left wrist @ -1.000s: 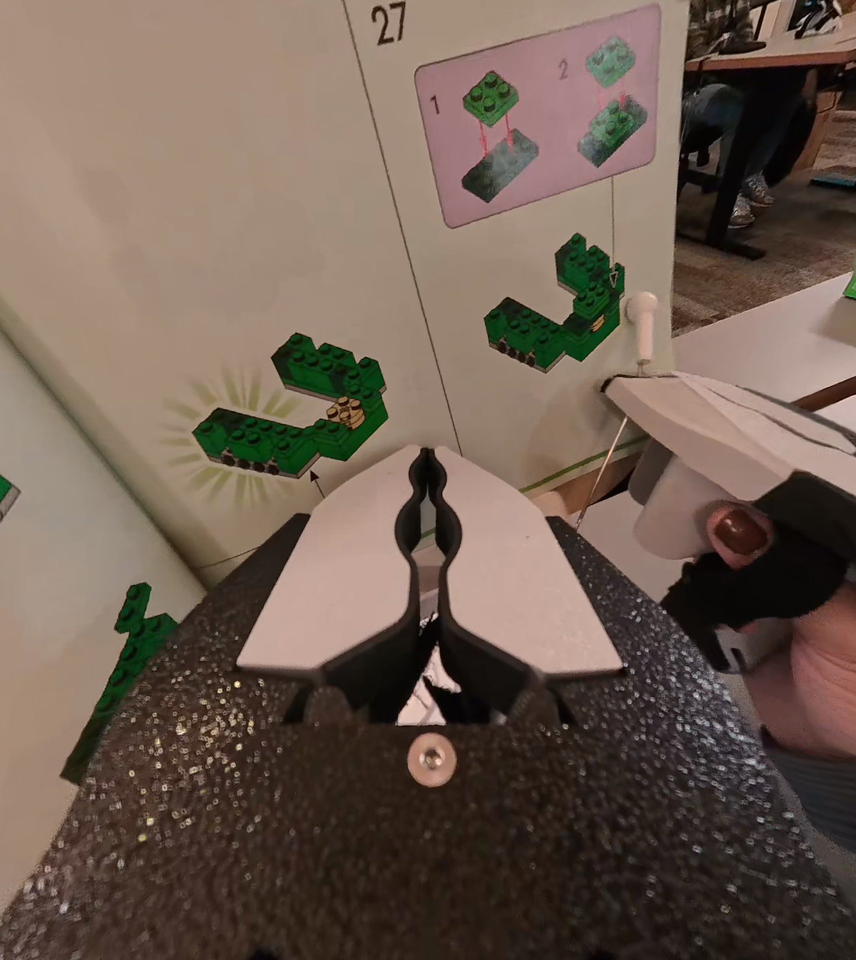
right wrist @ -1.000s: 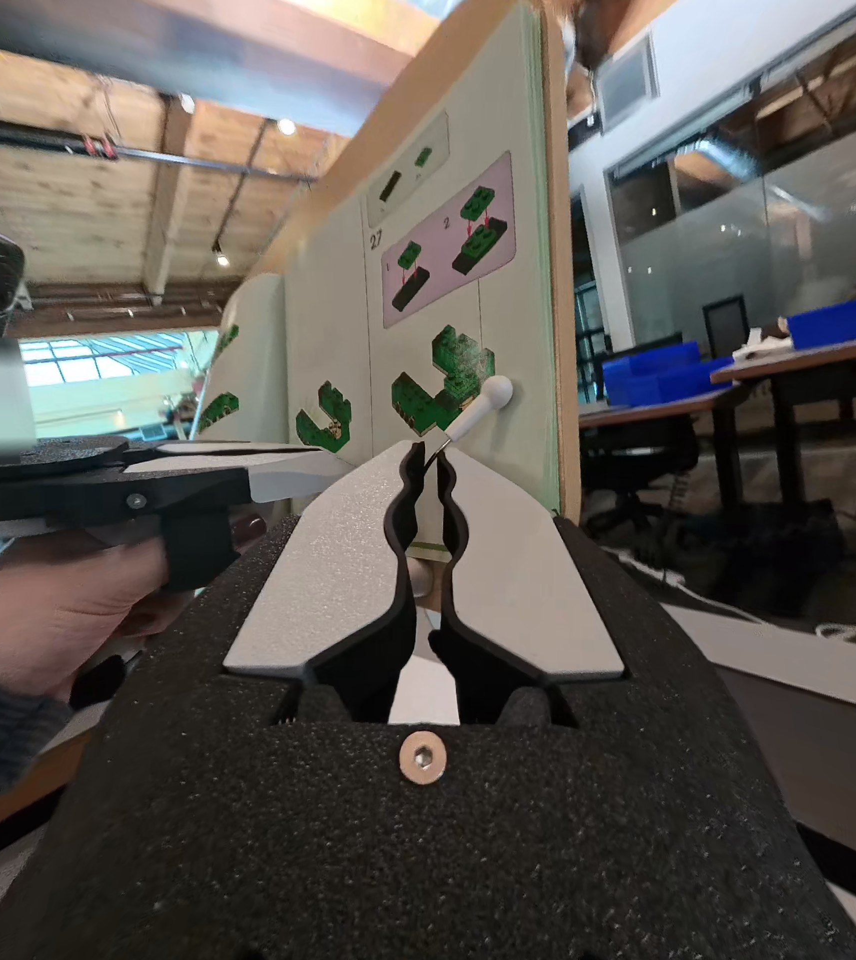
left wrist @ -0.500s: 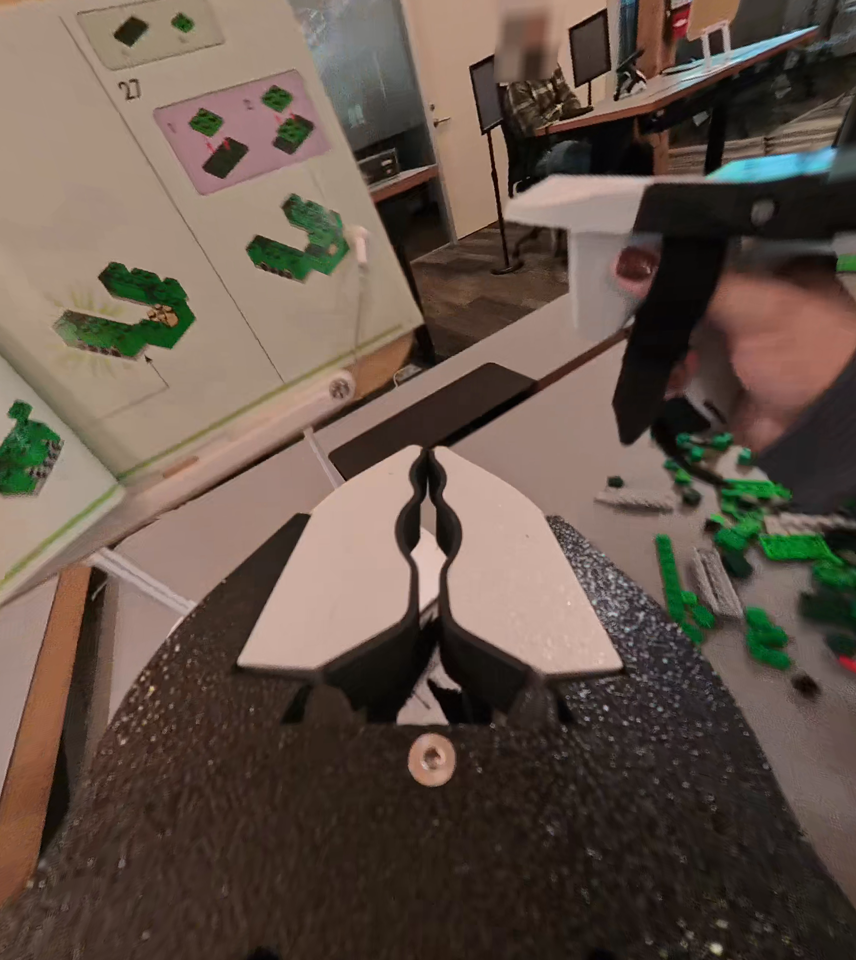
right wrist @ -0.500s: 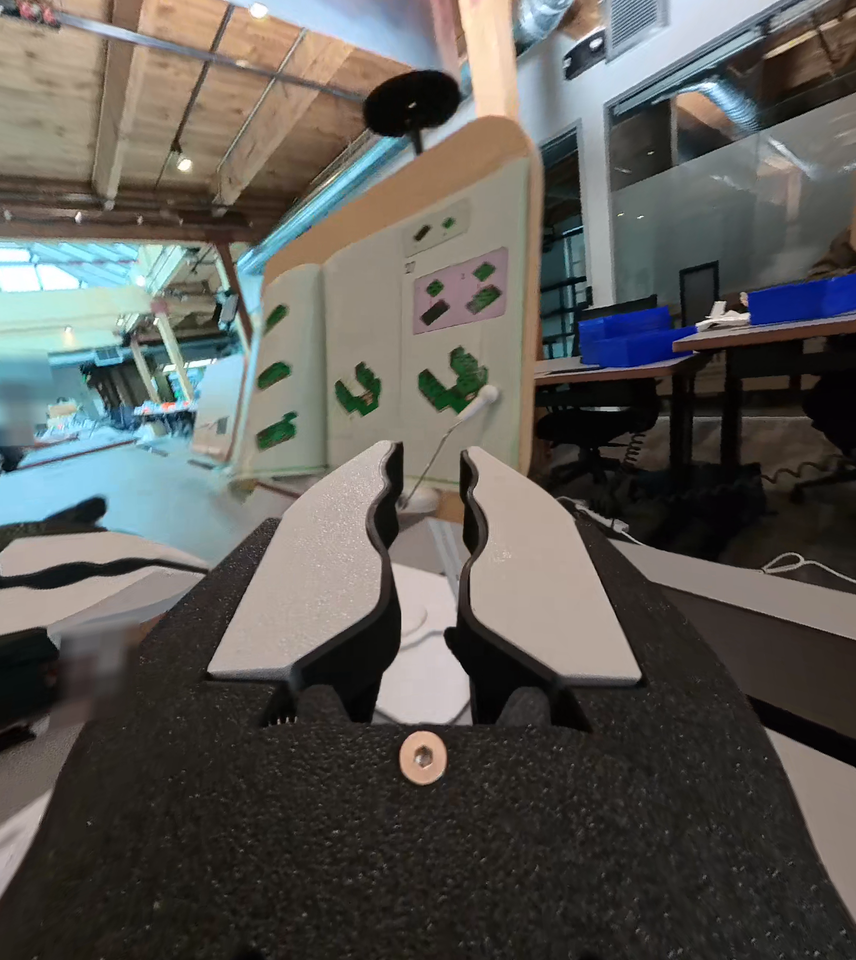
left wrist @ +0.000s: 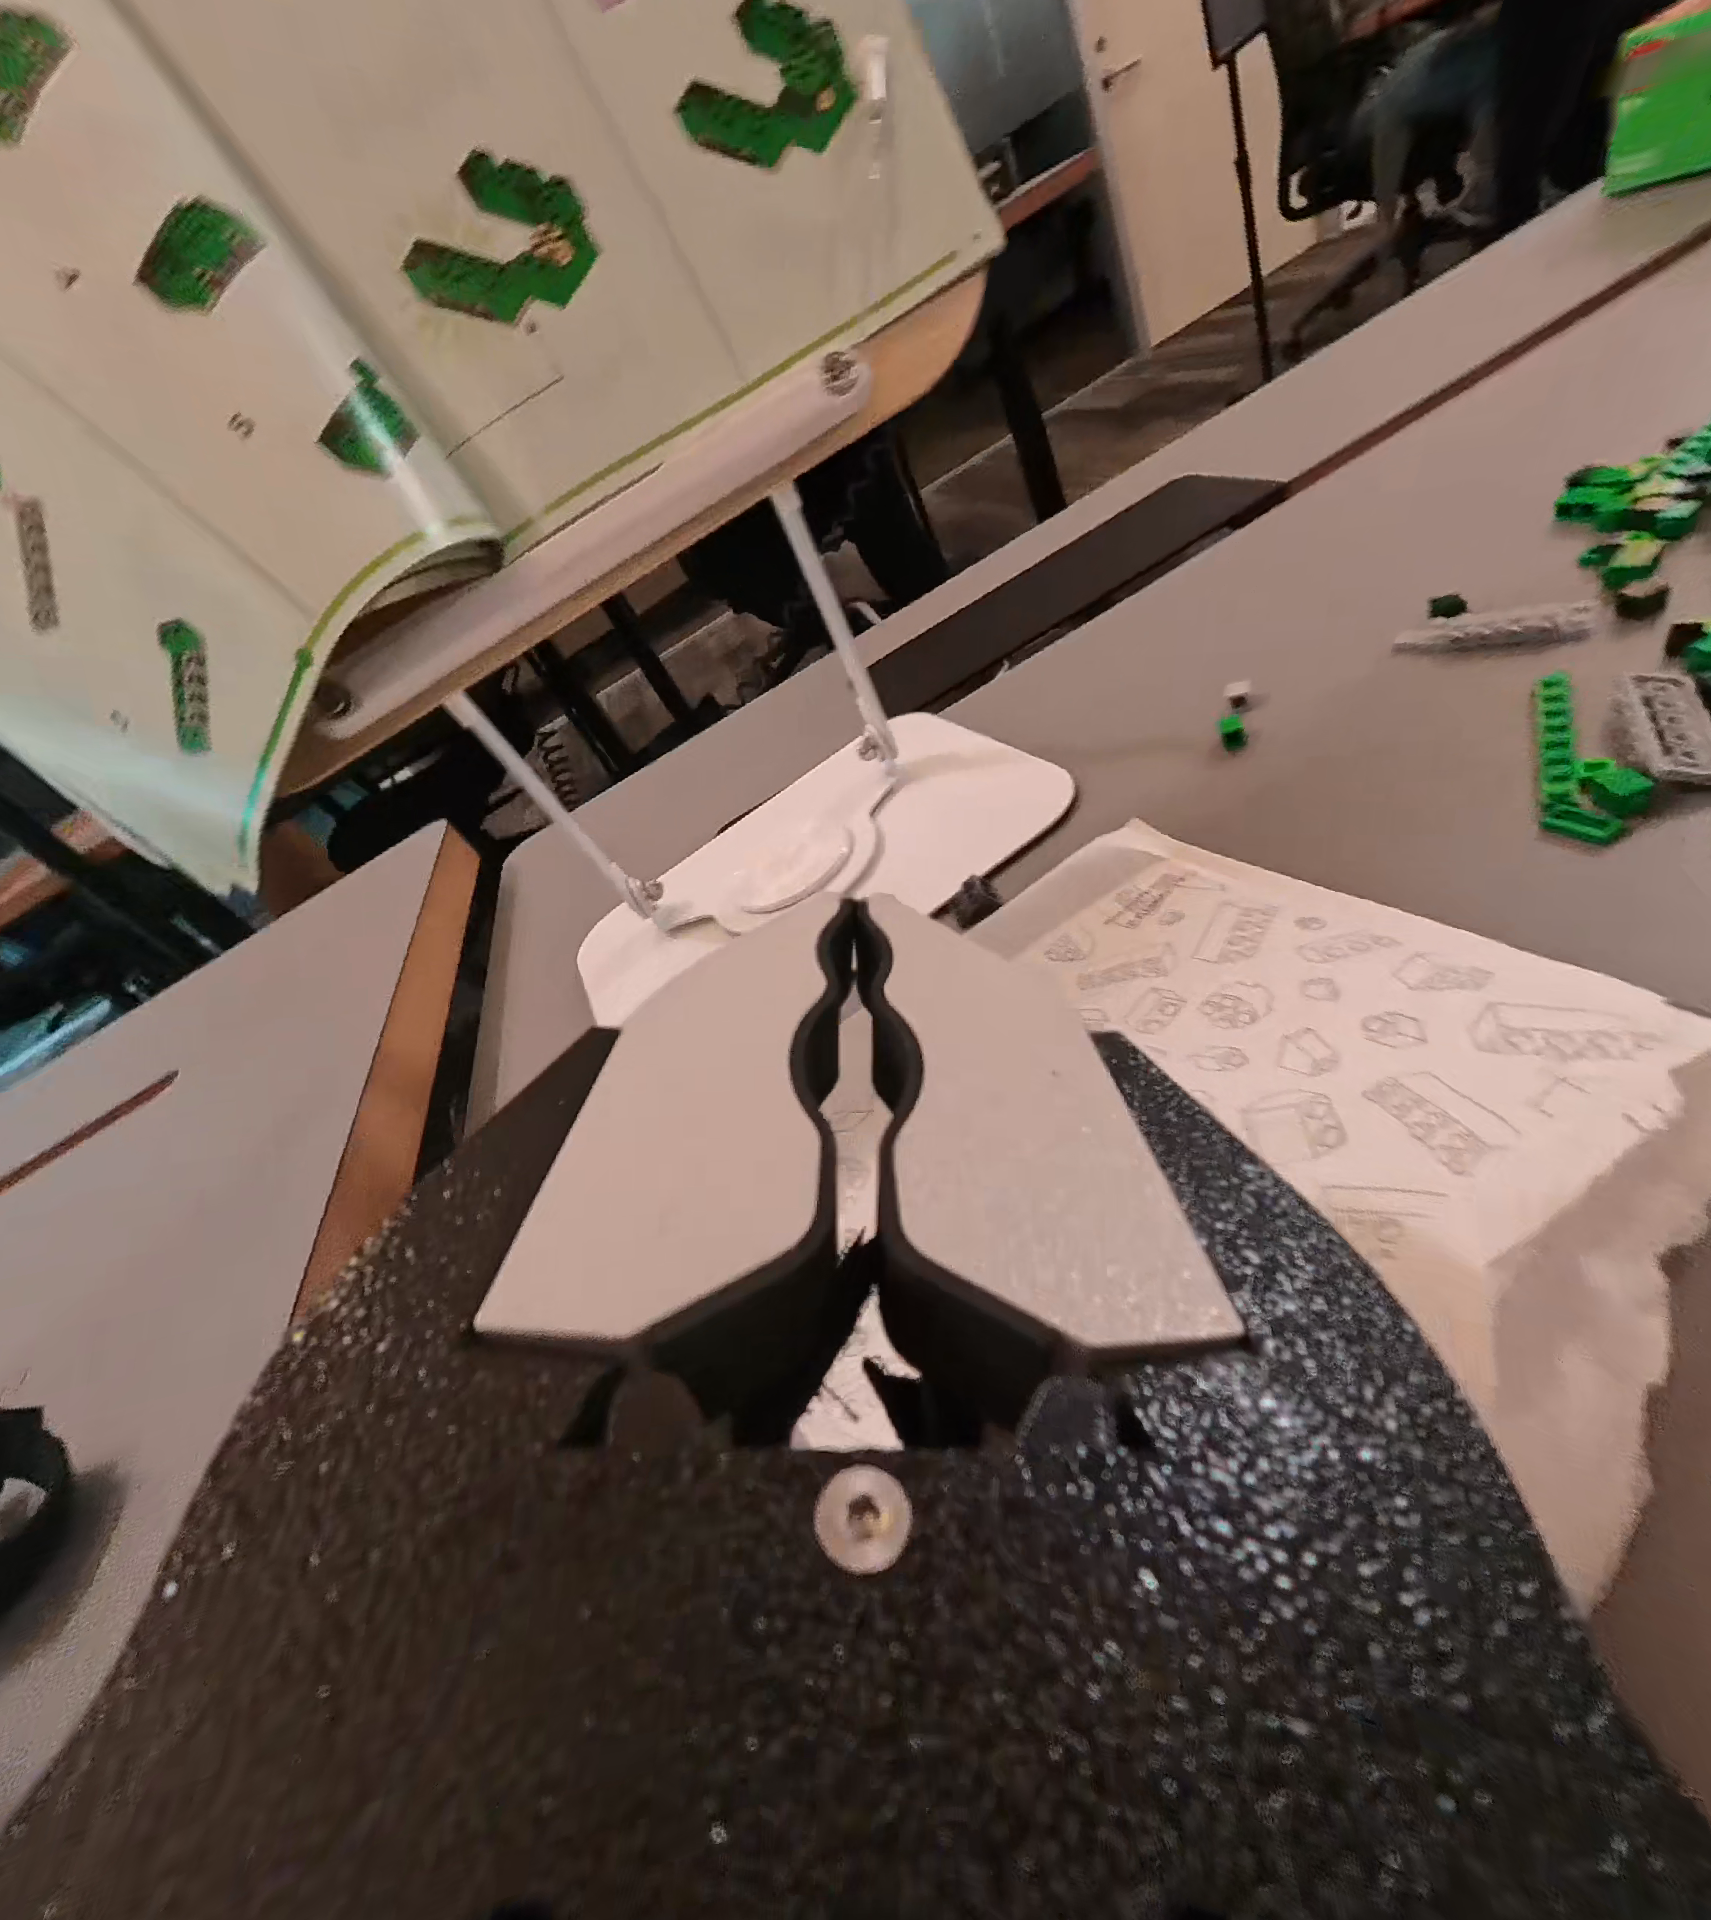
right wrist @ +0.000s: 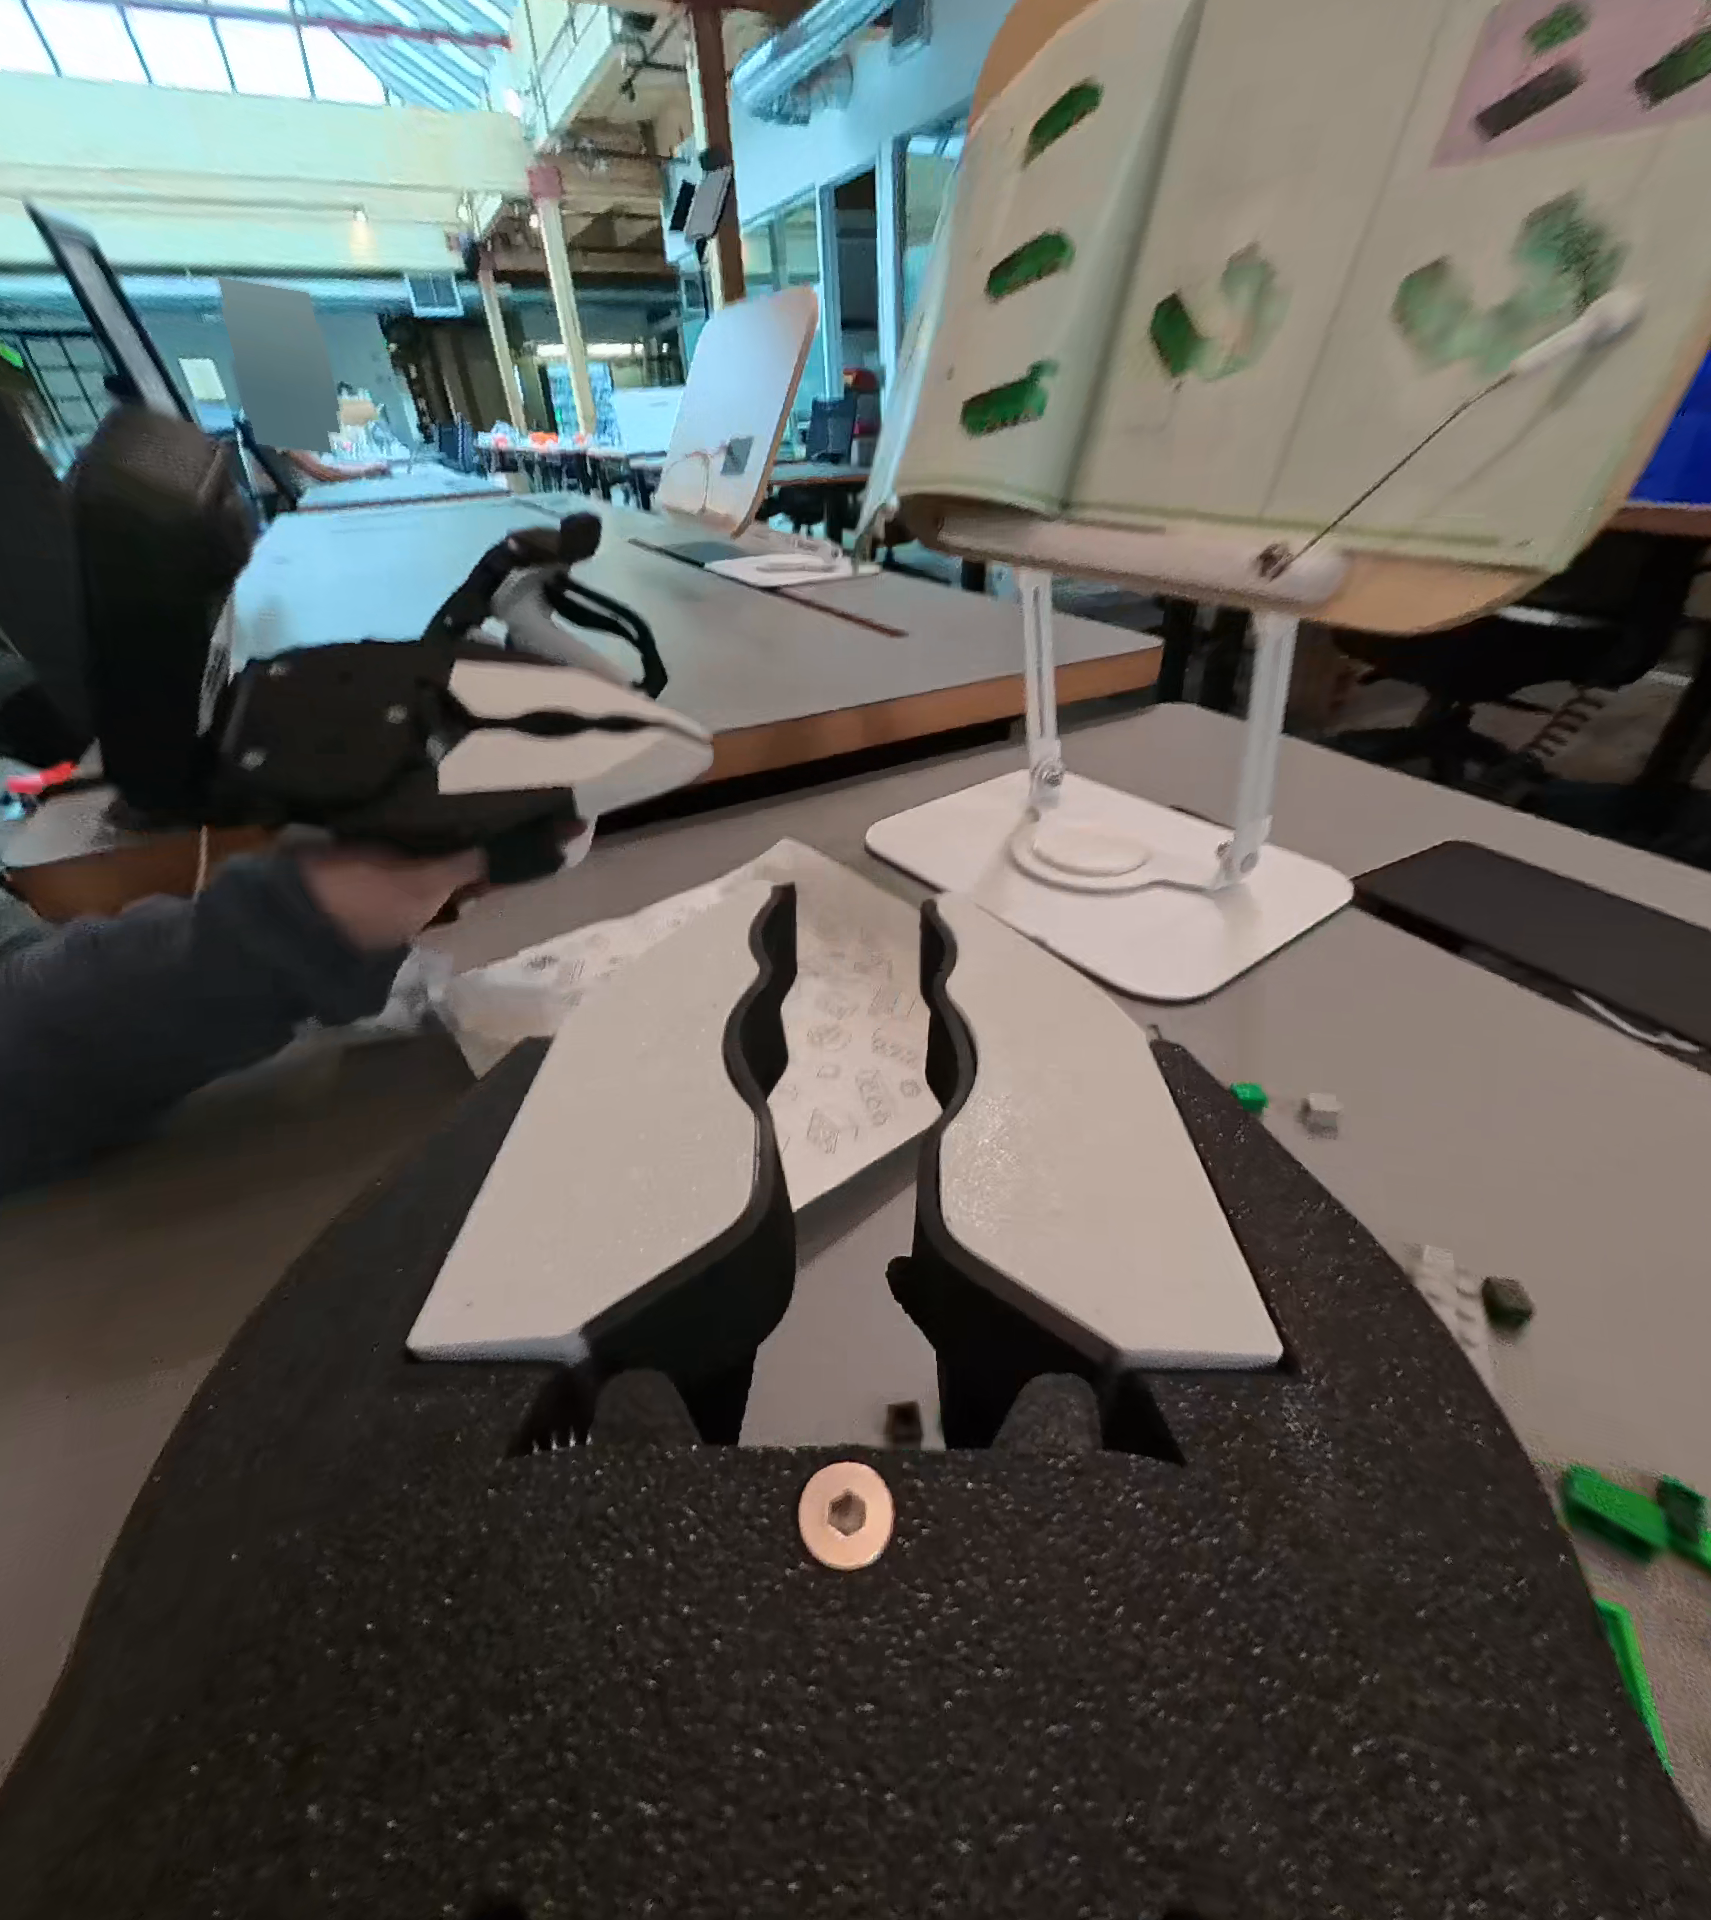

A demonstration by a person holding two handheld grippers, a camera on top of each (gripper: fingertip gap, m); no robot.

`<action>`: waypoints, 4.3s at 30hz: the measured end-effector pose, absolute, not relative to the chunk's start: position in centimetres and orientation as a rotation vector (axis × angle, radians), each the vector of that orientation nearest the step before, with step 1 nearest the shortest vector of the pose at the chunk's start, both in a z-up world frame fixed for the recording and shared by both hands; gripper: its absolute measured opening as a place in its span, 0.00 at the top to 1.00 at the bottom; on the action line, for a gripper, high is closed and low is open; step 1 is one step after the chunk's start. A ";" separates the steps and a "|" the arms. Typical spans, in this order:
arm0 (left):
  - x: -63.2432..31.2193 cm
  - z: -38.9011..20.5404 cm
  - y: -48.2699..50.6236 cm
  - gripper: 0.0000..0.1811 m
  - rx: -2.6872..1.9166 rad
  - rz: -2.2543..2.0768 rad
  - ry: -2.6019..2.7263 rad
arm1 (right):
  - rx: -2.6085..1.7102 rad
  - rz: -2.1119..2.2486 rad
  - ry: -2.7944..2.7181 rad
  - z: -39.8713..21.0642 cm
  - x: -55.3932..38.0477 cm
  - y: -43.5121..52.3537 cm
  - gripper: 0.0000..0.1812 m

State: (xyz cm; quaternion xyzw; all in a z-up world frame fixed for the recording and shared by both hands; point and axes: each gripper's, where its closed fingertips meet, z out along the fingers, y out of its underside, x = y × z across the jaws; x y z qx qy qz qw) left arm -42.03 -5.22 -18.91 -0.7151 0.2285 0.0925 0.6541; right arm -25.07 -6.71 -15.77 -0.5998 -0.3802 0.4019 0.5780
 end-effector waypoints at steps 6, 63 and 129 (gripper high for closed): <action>-47.1 -19.9 -2.9 0.90 -1.695 0.217 0.357 | -1.482 0.953 -0.868 -18.0 -27.7 -5.9 0.87; -42.9 -19.2 -6.5 0.69 -1.594 -0.150 0.646 | -1.526 1.581 -0.603 -11.7 -26.3 3.9 0.78; -30.2 -19.0 -11.1 1.00 -2.529 -0.217 1.199 | -0.899 0.302 -1.542 -15.9 -27.4 -13.6 0.85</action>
